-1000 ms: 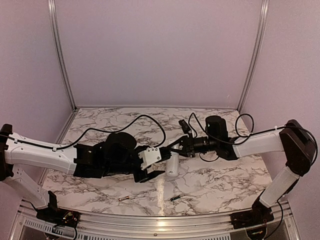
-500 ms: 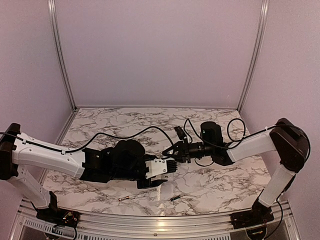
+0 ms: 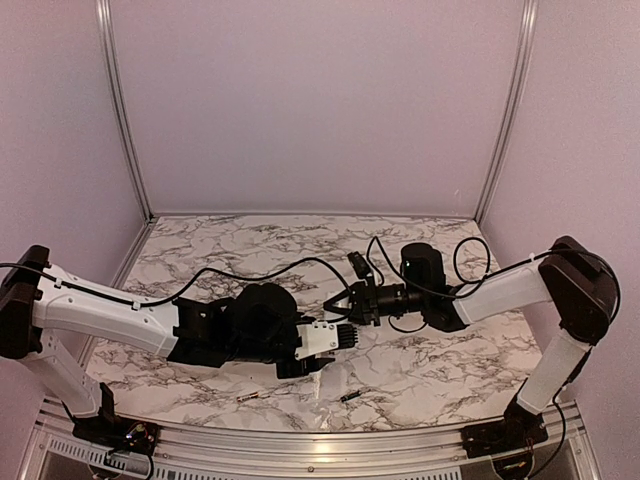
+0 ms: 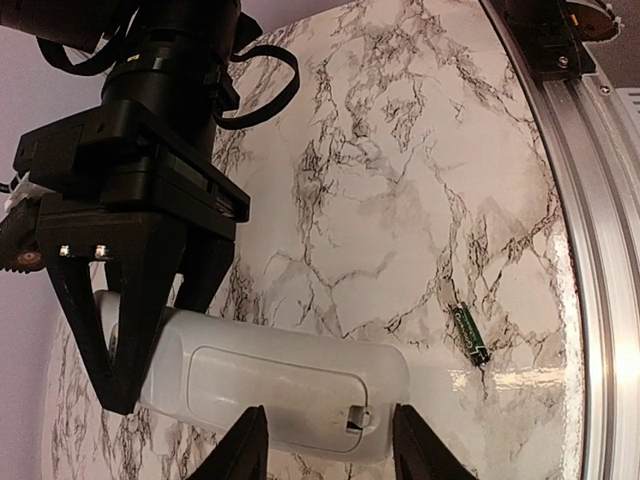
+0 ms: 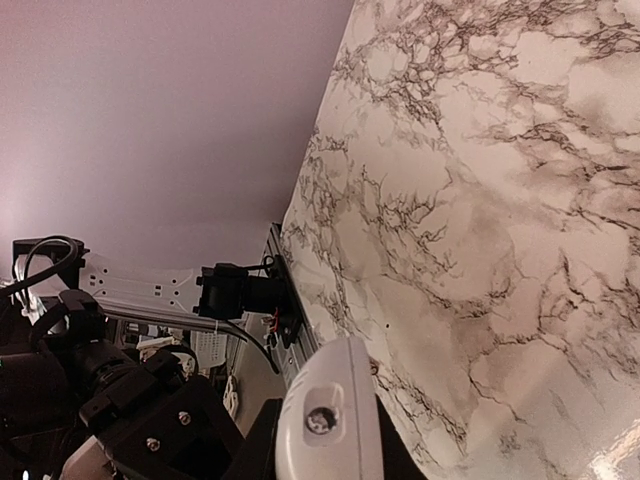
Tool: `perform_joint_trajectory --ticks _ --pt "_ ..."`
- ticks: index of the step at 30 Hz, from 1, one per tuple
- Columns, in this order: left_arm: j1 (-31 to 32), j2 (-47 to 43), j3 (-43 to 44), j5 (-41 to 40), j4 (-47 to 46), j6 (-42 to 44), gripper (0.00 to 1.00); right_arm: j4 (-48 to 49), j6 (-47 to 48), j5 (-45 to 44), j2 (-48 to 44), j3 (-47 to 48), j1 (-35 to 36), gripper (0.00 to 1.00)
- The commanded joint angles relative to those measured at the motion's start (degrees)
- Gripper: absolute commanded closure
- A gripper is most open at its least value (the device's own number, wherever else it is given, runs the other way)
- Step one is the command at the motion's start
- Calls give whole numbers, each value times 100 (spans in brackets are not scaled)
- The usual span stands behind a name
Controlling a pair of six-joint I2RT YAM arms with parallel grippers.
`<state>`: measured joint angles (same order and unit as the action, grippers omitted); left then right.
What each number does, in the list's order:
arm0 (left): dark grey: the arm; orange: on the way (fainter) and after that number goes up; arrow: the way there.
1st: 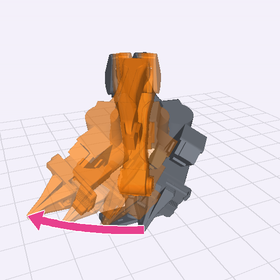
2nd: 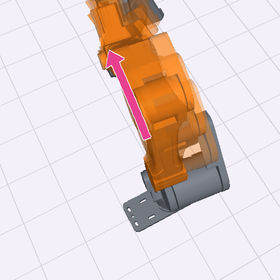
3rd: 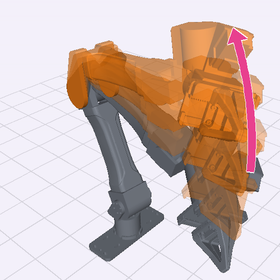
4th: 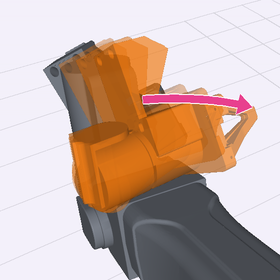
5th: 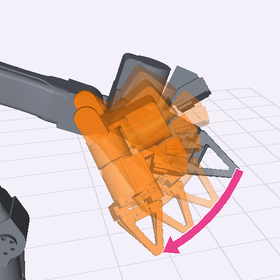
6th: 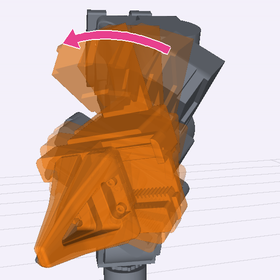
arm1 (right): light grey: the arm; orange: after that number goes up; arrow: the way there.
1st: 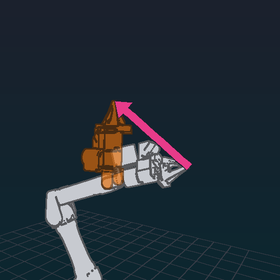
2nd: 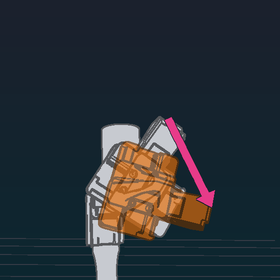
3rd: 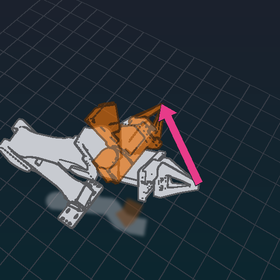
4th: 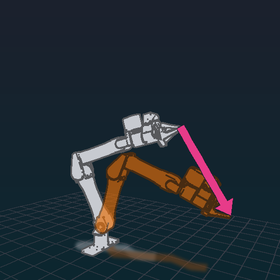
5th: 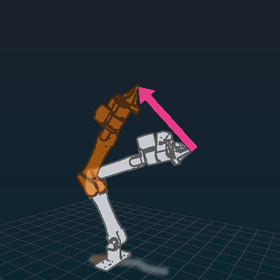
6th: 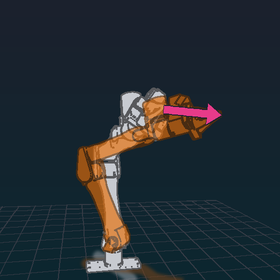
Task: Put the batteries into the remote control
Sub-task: Remove the battery cover from the remote control.
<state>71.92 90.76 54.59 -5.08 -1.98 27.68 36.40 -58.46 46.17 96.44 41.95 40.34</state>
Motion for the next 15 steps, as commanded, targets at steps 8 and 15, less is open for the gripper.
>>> perform_joint_trajectory --ticks 8,15 --pt "24 120 109 -189 69 -19 65 48 104 142 -54 229 144 100" --pt "23 263 148 -390 119 47 66 83 62 183 -107 235 167 100"
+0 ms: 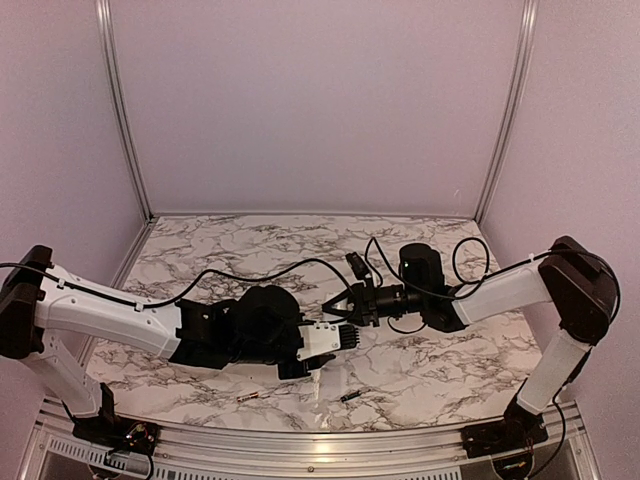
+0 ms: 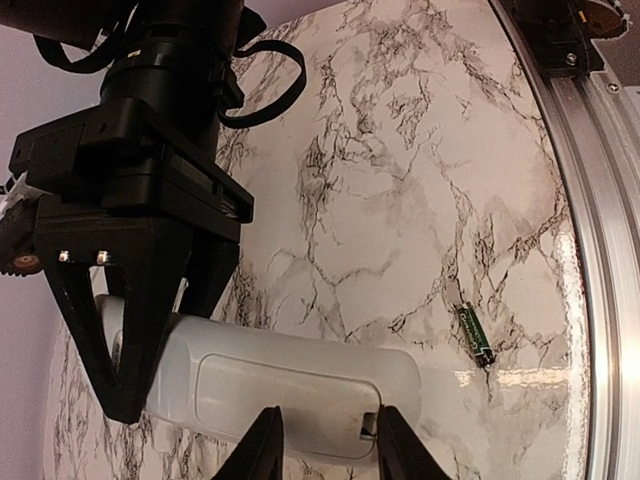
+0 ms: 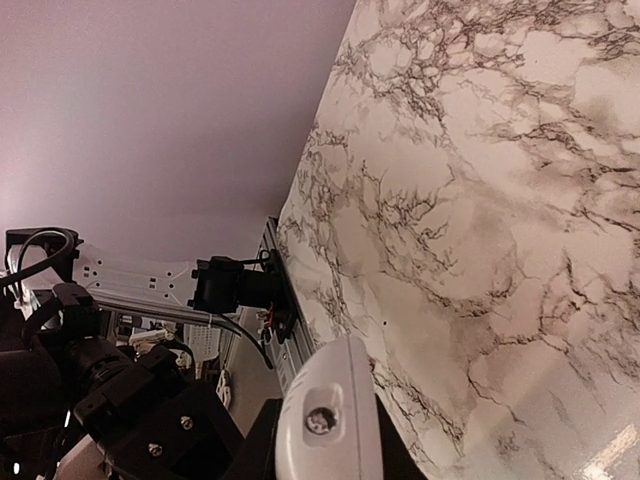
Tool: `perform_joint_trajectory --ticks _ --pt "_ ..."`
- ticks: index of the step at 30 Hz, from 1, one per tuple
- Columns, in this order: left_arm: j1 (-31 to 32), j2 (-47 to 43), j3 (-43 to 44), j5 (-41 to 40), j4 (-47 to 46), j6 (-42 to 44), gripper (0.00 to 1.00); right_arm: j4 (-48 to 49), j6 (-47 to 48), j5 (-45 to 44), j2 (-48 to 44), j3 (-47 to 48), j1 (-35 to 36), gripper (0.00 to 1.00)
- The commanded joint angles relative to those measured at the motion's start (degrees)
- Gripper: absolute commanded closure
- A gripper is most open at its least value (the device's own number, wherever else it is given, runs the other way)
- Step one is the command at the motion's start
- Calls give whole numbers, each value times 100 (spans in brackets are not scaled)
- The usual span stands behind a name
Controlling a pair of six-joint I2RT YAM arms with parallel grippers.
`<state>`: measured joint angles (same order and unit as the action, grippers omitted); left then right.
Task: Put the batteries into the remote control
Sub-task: Remove the battery cover from the remote control.
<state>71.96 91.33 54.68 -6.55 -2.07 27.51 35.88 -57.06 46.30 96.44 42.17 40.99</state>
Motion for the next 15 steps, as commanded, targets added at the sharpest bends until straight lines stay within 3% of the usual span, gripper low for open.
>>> perform_joint_trajectory --ticks 1,15 --pt "19 224 144 -296 127 85 66 150 -100 183 -116 214 116 100" --pt "19 7 16 -856 -192 268 72 345 -321 326 27 108 145 100"
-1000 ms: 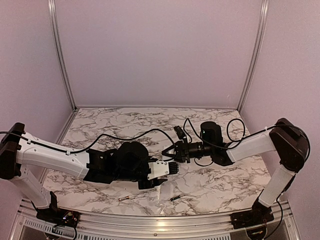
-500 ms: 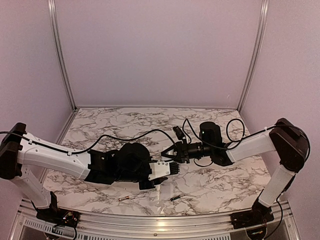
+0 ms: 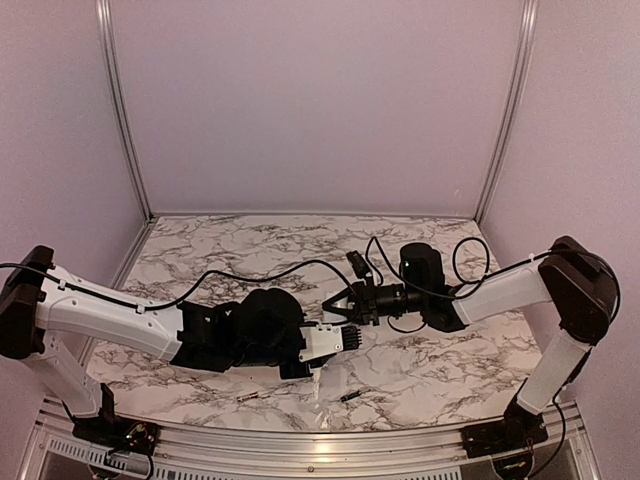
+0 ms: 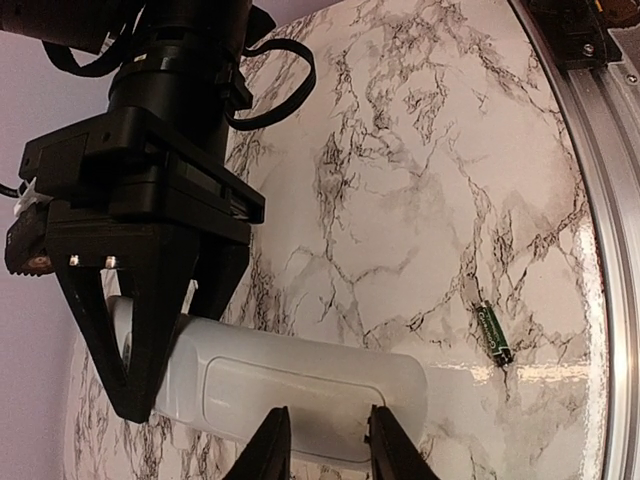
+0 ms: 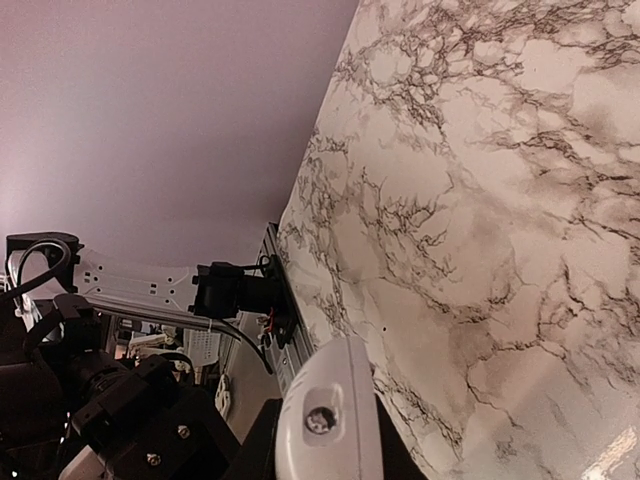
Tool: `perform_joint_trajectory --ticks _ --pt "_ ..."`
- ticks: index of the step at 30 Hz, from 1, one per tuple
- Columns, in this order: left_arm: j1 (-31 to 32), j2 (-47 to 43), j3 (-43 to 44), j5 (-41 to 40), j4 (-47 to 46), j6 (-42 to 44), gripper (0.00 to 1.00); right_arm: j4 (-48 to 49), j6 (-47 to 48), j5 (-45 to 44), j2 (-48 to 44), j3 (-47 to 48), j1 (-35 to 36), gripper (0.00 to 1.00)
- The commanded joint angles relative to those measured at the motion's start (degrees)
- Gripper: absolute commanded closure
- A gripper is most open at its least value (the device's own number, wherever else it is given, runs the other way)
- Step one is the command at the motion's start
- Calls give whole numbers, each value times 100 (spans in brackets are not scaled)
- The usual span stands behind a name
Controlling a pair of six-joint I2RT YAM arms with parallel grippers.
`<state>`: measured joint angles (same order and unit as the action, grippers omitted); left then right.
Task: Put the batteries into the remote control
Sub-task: Remove the battery cover from the remote control.
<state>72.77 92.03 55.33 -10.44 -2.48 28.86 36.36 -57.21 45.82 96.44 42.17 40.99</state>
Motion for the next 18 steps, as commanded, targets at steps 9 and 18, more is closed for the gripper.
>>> perform_joint_trajectory --ticks 9,18 --pt "-53 -370 -159 -392 -322 130 71 370 -395 333 152 54 146 100" --pt "-55 -539 -224 -376 -370 76 71 299 -375 289 253 114 122 100"
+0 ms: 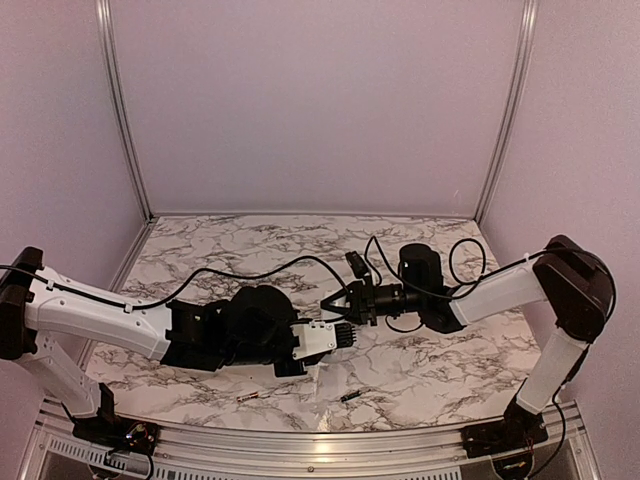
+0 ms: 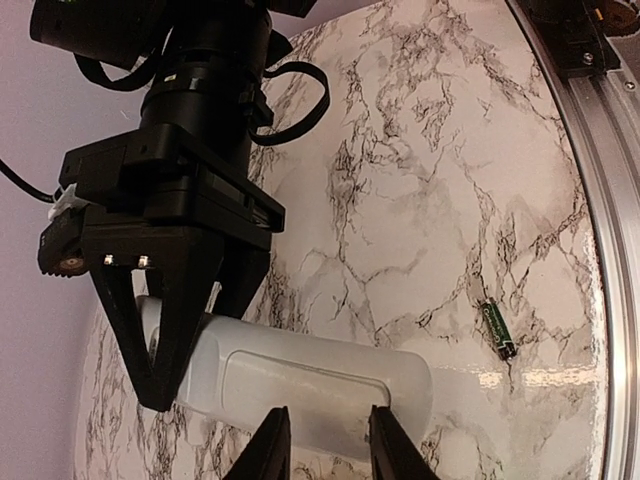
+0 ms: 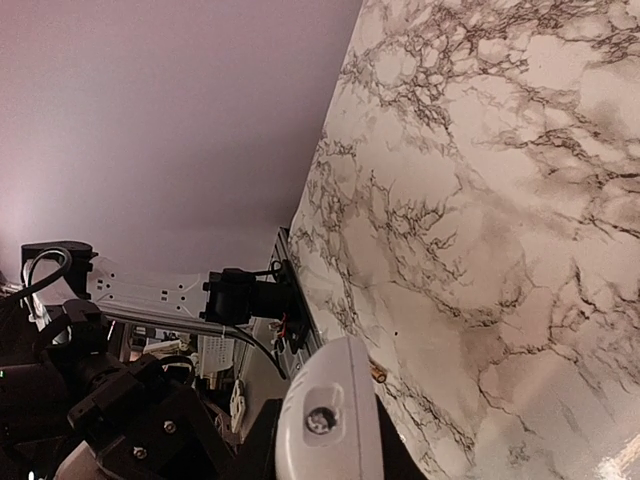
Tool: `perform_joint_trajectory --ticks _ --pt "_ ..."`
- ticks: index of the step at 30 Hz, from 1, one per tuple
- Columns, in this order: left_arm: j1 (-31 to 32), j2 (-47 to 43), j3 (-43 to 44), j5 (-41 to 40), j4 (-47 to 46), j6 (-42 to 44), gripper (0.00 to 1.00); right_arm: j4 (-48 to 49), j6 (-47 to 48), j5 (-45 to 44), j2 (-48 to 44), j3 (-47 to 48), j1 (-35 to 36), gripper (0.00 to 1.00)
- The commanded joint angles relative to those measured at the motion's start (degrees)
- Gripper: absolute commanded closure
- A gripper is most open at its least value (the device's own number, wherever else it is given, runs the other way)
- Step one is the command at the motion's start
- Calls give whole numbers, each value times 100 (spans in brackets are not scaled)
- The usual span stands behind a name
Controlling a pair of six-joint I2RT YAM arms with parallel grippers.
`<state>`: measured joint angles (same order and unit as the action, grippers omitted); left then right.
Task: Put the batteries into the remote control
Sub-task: Remove the battery cover from the remote control.
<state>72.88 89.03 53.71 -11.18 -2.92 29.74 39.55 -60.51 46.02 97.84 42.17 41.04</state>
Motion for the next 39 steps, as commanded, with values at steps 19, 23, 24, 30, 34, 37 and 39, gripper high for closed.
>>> perform_joint_trajectory --ticks 19,23,24,30,34,37,39 --pt "-81 290 -318 -592 -508 -50 72 97 -141 293 252 169 -234 100" --pt "-81 367 -288 -610 -486 -46 71 243 -210 297 313 125 -253 100" --pt "-86 365 -283 -593 -484 -53 70 278 -229 302 333 113 -261 100" --pt "-81 211 -290 -560 -466 -192 58 398 -253 284 406 48 -327 100" --pt "-81 88 -316 -408 -473 -326 52 510 -272 289 481 41 -396 100" --pt "-82 25 -362 -291 -495 -461 50 558 -277 269 517 38 -440 100" --pt "-121 -28 -402 -245 -528 -617 49 607 -293 231 556 -1 -470 100"
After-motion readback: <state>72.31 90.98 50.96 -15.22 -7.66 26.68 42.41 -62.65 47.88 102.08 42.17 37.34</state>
